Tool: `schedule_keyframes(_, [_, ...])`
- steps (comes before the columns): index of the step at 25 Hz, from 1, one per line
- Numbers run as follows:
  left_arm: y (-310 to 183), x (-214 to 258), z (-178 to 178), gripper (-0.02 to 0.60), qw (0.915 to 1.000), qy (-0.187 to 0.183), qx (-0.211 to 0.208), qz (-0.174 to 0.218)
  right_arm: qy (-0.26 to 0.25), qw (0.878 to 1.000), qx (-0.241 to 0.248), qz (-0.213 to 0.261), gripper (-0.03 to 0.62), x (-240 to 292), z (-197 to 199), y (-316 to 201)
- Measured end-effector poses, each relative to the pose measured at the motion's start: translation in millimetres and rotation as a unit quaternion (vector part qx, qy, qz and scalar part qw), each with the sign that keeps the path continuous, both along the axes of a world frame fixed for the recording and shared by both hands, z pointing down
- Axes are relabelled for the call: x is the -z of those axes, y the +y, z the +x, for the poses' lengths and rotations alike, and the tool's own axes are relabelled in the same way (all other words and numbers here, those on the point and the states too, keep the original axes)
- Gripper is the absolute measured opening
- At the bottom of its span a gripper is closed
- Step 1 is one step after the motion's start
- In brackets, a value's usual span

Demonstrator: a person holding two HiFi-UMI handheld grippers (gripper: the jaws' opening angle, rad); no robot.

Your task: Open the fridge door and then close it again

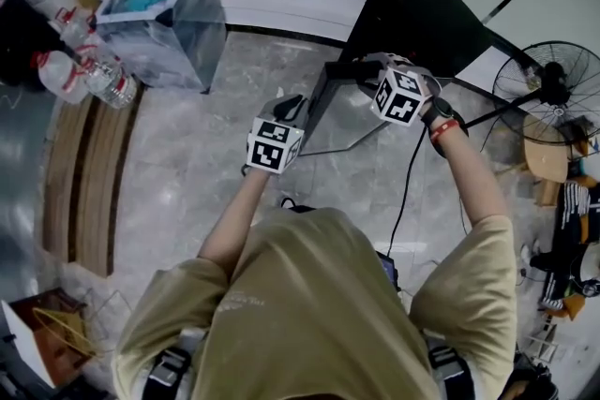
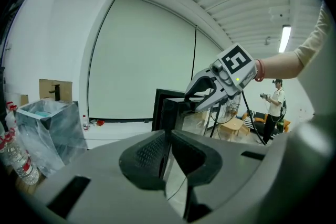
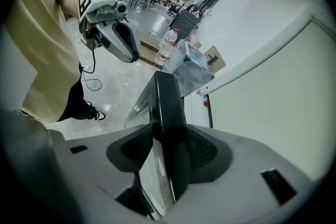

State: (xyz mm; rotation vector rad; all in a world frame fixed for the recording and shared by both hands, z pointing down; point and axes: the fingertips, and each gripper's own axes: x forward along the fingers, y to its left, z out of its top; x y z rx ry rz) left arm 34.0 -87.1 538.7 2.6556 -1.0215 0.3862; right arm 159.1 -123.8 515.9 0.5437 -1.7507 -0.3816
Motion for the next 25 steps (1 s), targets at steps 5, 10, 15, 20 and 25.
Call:
schedule_keyframes(5, [-28,-2,9,0.049,1.0,0.005,0.008,-0.003,0.004,1.0,-0.012,0.002,0.207,0,5,-26])
schedule_keyframes(10, [-49,-5,10,0.049,0.9999,0.006,0.014,-0.006,-0.006,1.0,-0.021,0.002,0.207,0,7,-41])
schedule_keyframes(15, [-74,-7,11,0.049,0.9999,0.006,0.005,-0.008,-0.017,0.999,-0.033,-0.005,0.207,0,6,-61])
schedule_keyframes(20, [-102,-10,17,0.049,0.9996,0.008,-0.023,-0.011,-0.022,0.998,-0.057,-0.009,0.207,-2,7,-89])
schedule_keyframes(25, [-137,-13,26,0.049,0.9982,-0.002,-0.058,-0.012,-0.03,0.996,-0.085,-0.005,0.207,-1,16,-118])
